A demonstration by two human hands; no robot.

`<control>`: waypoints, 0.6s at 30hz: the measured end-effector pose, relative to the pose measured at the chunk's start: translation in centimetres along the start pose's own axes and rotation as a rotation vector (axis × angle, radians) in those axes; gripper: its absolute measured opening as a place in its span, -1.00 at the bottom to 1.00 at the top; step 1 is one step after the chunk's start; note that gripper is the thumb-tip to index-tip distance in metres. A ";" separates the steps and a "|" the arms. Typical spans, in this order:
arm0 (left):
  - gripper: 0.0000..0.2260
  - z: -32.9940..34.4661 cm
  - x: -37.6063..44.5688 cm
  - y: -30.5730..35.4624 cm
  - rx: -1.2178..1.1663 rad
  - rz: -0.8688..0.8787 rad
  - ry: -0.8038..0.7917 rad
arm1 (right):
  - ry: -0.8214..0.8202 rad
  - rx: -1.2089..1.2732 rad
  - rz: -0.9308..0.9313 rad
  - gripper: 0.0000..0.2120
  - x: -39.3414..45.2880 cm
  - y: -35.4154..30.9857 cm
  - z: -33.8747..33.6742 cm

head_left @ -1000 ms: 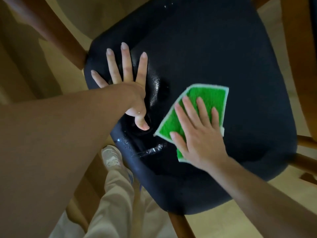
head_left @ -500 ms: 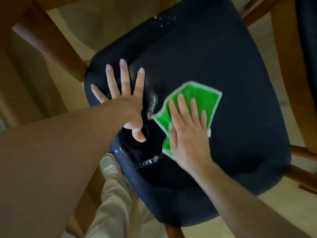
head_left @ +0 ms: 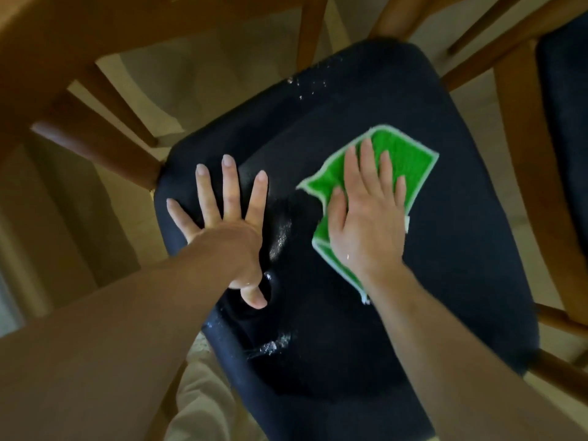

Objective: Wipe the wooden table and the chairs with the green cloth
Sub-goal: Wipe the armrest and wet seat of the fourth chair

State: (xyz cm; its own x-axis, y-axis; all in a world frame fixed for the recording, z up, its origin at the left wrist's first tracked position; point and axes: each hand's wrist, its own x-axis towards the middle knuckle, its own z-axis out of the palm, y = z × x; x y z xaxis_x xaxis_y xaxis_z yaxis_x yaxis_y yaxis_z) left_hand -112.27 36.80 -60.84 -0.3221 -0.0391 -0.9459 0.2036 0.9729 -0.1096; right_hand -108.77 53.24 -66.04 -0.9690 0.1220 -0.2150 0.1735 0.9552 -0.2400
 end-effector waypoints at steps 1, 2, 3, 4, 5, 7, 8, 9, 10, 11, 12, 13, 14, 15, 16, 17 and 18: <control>0.44 0.0 0.1 0.0 0.007 -0.001 -0.011 | 0.019 0.028 0.010 -0.46 2.1 0.2 -0.5; 0.43 0.1 0.4 0.1 0.011 0.000 -0.018 | 0.048 0.054 0.026 -0.48 4.2 0.4 -1.1; 0.43 0.1 0.5 0.1 0.009 0.000 -0.026 | 0.086 0.078 0.049 -0.50 6.1 0.5 -1.5; 0.42 0.1 0.6 0.2 0.004 -0.002 -0.036 | 0.131 0.106 0.071 -0.50 7.8 0.5 -1.9; 0.42 0.1 0.5 0.1 -0.003 -0.005 -0.041 | 0.171 0.134 0.085 -0.50 9.4 0.4 -2.2; 0.41 0.2 0.4 -0.1 -0.009 -0.003 -0.045 | 0.198 0.152 0.093 -0.48 12.0 -0.3 -2.6; 0.41 0.2 0.4 -0.2 -0.006 0.003 -0.046 | 0.176 0.119 0.094 -0.46 13.0 -0.7 -2.8; 0.41 0.1 0.4 -0.2 -0.003 0.010 -0.042 | 0.140 0.064 0.090 -0.44 13.9 -1.2 -2.8; 0.41 0.1 0.5 -0.2 -0.003 0.013 -0.037 | 0.098 0.003 0.078 -0.44 14.5 -1.9 -2.8; 0.41 0.1 0.5 -0.1 -0.005 0.013 -0.033 | 0.062 -0.050 0.046 -0.45 14.7 -2.8 -2.6; 0.41 0.2 0.4 -0.1 -0.007 0.011 -0.031 | 0.036 -0.089 -0.008 -0.48 14.5 -3.9 -2.5; 0.41 0.2 0.5 -0.1 -0.005 0.011 -0.029 | 0.020 -0.114 -0.079 -0.51 14.0 -5.0 -2.2; 0.42 0.2 0.6 -0.2 -0.003 0.011 -0.029 | 0.014 -0.121 -0.158 -0.54 13.2 -6.2 -1.9; 0.42 0.2 0.6 -0.2 -0.001 0.011 -0.033 | 0.010 -0.115 -0.233 -0.57 12.2 -7.3 -1.6; 0.42 0.1 0.6 -0.2 0.001 0.011 -0.039 | -0.006 -0.099 -0.307 -0.60 11.2 -8.3 -1.2; 0.41 0.1 0.6 -0.2 0.006 0.009 -0.050 | -0.037 -0.074 -0.383 -0.62 10.4 -9.2 -0.8; 0.38 0.1 0.6 -0.1 0.012 0.008 -0.064 | -0.066 -0.042 -0.451 -0.65 9.6 -9.9 -0.4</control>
State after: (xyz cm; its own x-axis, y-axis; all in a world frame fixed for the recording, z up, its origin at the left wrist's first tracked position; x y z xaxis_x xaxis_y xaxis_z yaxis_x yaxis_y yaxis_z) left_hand -112.43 36.62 -61.41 -0.2606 -0.0465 -0.9643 0.2174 0.9704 -0.1055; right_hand -119.88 45.08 -65.39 -0.9326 -0.3246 -0.1581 -0.2715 0.9191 -0.2855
